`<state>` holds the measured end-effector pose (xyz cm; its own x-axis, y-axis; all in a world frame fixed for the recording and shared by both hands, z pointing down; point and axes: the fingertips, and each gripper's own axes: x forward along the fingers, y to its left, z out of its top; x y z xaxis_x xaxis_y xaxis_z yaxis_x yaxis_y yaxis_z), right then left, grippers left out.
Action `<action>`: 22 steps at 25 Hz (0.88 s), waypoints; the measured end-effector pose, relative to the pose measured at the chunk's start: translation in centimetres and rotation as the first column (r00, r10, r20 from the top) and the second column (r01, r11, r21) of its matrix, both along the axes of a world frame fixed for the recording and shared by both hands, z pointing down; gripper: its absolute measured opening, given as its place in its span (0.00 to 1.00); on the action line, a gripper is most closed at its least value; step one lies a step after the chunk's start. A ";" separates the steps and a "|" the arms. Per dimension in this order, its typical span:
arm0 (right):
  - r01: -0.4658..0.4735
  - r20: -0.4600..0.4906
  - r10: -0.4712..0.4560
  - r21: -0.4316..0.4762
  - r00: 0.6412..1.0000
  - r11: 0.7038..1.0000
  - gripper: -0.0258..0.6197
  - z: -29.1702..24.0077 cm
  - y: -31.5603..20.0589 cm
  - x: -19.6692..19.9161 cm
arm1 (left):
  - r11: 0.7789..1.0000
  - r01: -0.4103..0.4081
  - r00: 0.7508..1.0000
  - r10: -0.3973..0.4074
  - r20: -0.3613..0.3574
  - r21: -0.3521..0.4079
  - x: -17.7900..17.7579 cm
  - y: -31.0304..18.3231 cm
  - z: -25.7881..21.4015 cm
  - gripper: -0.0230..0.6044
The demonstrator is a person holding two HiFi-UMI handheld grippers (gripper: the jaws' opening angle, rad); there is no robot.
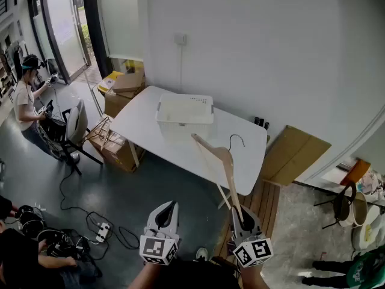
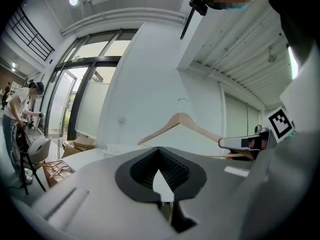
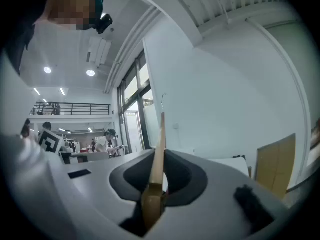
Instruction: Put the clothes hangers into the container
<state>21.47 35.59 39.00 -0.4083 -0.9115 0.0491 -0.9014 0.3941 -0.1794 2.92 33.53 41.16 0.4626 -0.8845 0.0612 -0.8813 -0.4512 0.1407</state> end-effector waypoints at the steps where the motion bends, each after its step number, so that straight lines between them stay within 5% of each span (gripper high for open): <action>1: -0.002 0.002 0.002 0.003 1.000 1.000 0.13 0.1 0.0 0.1 | 1.000 0.001 1.000 -0.001 0.001 0.000 0.0 0.0 0.0 0.05; 22: -0.013 -0.008 0.013 0.030 1.000 0.999 0.13 -0.4 -1.3 -0.5 | 0.997 0.064 0.997 -0.065 0.032 0.039 -1.4 -1.0 -0.7 0.05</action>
